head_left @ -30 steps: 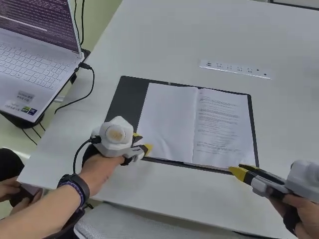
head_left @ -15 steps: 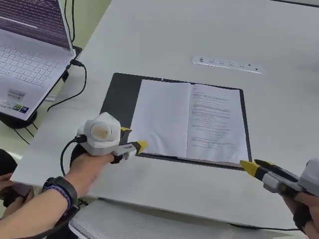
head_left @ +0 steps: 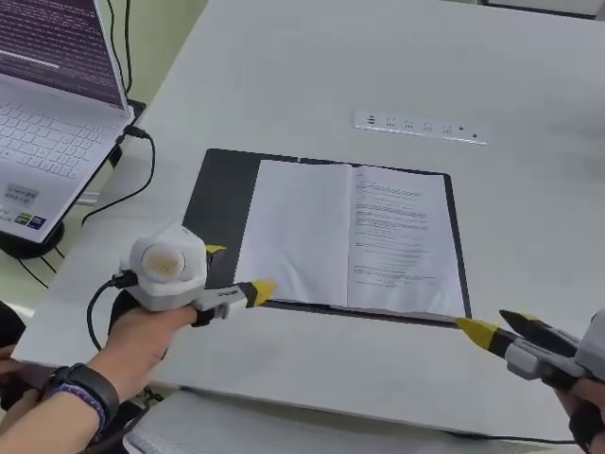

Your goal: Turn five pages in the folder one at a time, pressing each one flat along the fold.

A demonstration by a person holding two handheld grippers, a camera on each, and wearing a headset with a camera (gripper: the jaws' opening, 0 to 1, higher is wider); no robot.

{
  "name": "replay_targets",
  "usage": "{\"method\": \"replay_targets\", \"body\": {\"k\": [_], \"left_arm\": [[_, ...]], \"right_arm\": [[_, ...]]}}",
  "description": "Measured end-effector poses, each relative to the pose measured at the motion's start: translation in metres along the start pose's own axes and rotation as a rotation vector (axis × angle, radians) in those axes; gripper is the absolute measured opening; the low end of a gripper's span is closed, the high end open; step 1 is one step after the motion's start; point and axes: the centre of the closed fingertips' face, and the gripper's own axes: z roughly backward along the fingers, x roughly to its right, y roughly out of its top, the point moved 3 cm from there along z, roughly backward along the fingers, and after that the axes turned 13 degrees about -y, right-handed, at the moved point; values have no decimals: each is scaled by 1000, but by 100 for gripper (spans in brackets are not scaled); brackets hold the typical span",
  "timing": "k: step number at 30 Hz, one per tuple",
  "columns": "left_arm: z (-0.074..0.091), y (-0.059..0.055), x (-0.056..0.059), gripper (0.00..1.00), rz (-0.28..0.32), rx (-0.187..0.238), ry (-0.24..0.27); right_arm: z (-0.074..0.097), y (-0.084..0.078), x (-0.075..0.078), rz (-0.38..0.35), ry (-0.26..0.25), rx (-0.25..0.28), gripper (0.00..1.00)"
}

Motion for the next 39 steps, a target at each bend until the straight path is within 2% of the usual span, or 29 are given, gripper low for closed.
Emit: {"method": "replay_targets", "body": {"k": [11,25,33,39], "left_arm": [[2,-1,6,71,20,-3,0],[-6,16,16,74,-2,7,-28],[-22,26,25,74,-34,0,-64],[-44,43,38,73,-73,-9,-110]], "right_arm": [[5,-7,1,7,3,-24,74],[5,-11,6,11,-3,-30,76],[5,-11,8,23,-7,-32,76],[9,-13,8,19,-14,-35,75]]}}
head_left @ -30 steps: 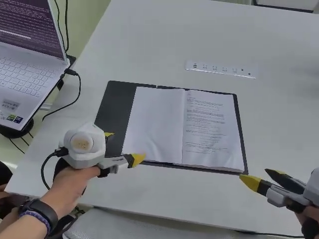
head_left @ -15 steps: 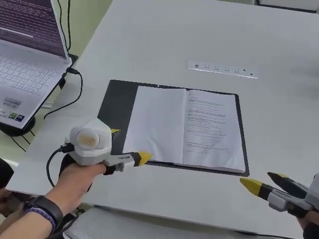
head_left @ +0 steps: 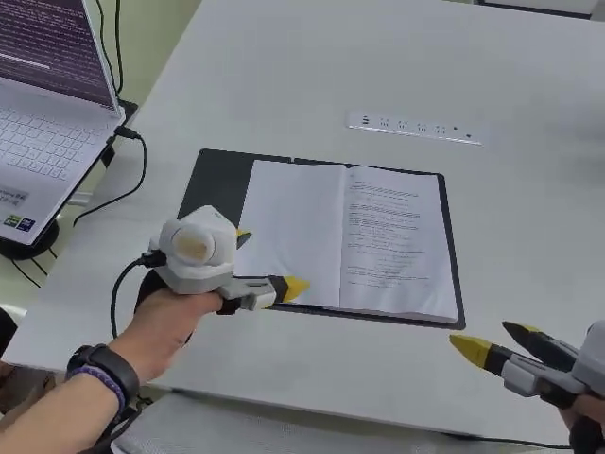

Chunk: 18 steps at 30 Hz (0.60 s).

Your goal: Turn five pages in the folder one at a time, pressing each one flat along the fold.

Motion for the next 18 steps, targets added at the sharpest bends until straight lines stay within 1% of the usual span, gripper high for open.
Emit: {"method": "replay_targets", "body": {"k": [1,3,5,7,11,12,16,18], "left_arm": [[-5,4,2,73,-7,0,-10],[-11,7,3,73,-17,-2,-19],[-21,13,7,73,-32,-4,-39],[-30,15,10,72,-45,-14,-54],[-43,16,18,72,-54,-26,-79],[-44,16,19,72,-55,-27,-81],[-57,19,30,72,-66,-32,-105],[-65,19,34,71,-70,-35,-116]], "right_arm": [[1,0,-1,1,-1,-1,75],[2,-1,-2,1,-1,-7,75],[2,-1,-2,3,-2,-10,75],[3,0,-1,0,-4,-9,75],[3,1,-1,-2,-4,-5,75],[3,1,0,-1,-5,-6,75],[2,2,3,0,-4,-3,75],[2,2,4,-2,-6,0,75]]}}
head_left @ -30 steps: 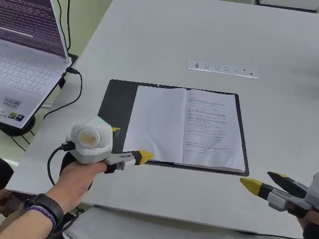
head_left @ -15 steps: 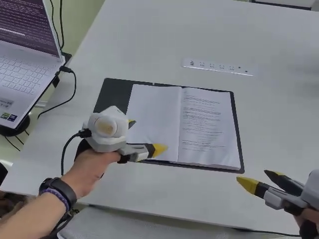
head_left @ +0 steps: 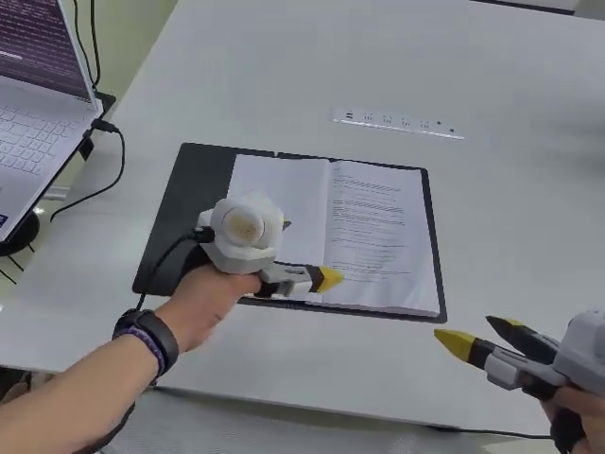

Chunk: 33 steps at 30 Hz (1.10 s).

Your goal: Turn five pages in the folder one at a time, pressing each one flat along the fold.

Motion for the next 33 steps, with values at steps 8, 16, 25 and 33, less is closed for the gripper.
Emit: {"method": "replay_targets", "body": {"k": [8,16,25,33], "left_arm": [[-37,9,14,70,-22,-11,-43],[-71,15,19,70,-46,-39,-67],[-96,15,23,69,-58,-67,-76],[-125,13,28,69,-69,-100,-68]], "right_arm": [[0,0,2,-3,-1,7,75],[1,3,-2,-3,4,10,75],[3,0,6,-13,8,11,75],[8,-9,14,-28,2,-6,74]]}}
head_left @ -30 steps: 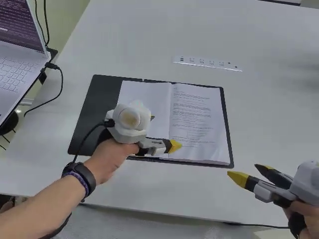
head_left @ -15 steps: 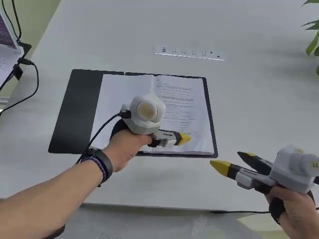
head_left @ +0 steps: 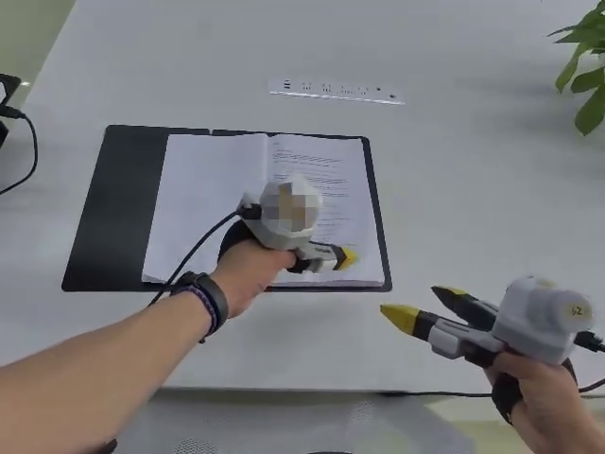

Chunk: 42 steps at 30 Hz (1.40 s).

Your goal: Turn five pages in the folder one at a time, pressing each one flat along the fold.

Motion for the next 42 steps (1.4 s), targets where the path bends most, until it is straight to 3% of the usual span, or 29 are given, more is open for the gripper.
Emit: {"method": "replay_targets", "body": {"k": [5,9,14,20,23,25,42], "left_arm": [[-16,-2,2,68,-30,-30,-2],[-23,-12,-7,68,-27,-61,25],[-27,-16,-15,68,-20,-77,60],[-36,-15,-4,69,-38,-70,42],[-42,-23,0,69,-45,-95,36],[-41,-34,2,67,-87,-170,39],[-42,-37,-2,63,-94,-117,27]], "right_arm": [[3,-1,6,-11,-9,2,74],[5,0,9,-18,-13,2,74],[6,-1,13,-26,-13,0,73],[5,-3,14,-29,-8,-9,73],[4,-3,16,-28,-8,-12,73],[4,-2,17,-32,-6,-11,73],[1,0,19,-32,2,-10,71]]}}
